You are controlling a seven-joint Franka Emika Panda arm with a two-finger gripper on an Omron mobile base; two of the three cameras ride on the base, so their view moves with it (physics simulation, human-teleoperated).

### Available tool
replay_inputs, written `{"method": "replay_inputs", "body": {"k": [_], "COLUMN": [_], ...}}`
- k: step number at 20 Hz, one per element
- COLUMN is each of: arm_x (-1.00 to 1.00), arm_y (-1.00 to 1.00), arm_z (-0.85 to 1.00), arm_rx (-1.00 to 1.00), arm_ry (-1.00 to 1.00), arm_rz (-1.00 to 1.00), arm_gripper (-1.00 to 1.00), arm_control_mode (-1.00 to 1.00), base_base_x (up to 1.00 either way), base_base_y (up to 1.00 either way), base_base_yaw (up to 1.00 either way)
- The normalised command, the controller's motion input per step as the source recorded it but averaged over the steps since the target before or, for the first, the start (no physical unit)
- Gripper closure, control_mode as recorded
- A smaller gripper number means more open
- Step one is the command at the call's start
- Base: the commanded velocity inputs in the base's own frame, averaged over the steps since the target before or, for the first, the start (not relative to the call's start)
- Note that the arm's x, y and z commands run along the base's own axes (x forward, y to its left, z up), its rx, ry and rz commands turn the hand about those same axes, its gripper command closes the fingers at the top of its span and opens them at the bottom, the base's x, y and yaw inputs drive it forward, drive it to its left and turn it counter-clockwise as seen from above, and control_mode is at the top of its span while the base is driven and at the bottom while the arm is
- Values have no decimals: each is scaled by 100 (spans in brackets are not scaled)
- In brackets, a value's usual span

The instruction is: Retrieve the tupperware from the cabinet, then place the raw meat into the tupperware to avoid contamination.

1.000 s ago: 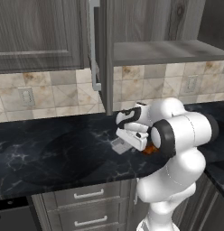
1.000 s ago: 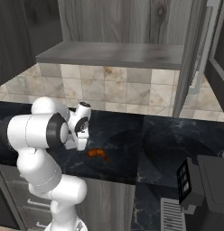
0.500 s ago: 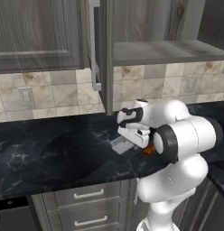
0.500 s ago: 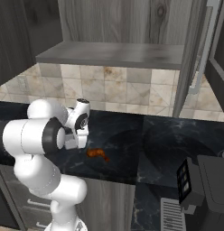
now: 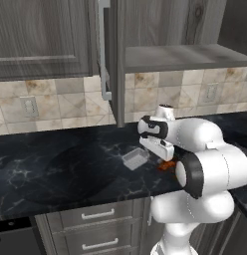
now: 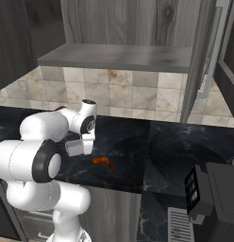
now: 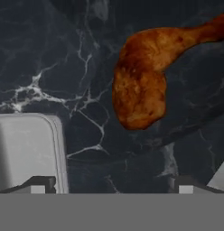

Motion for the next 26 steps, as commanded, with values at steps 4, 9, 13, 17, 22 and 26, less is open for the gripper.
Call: {"method": "replay_inputs", "body": {"k": [4, 9, 13, 17, 22, 26], "arm_x": [-21, -1, 9, 10, 8, 0], "arm_y": [-42, -53, -54, -53, -27, -5], "arm_z": [24, -1, -14, -12, -3, -3], "arm_rx": [0, 1, 0, 0, 1, 1], "arm_ry": [0, 1, 3, 7, 2, 1], "arm_rz": [-11, -14, -15, -28, -24, -20], "arm_gripper": [-100, -100, -100, -100, -100, -100], "arm_control_mode": [-100, -100, -100, -100, -100, -100], "base_base_x": [0, 0, 0, 0, 0, 0], "base_base_y": [0, 0, 0, 0, 0, 0], "base_base_yaw": [0, 0, 0, 0, 0, 0]}}
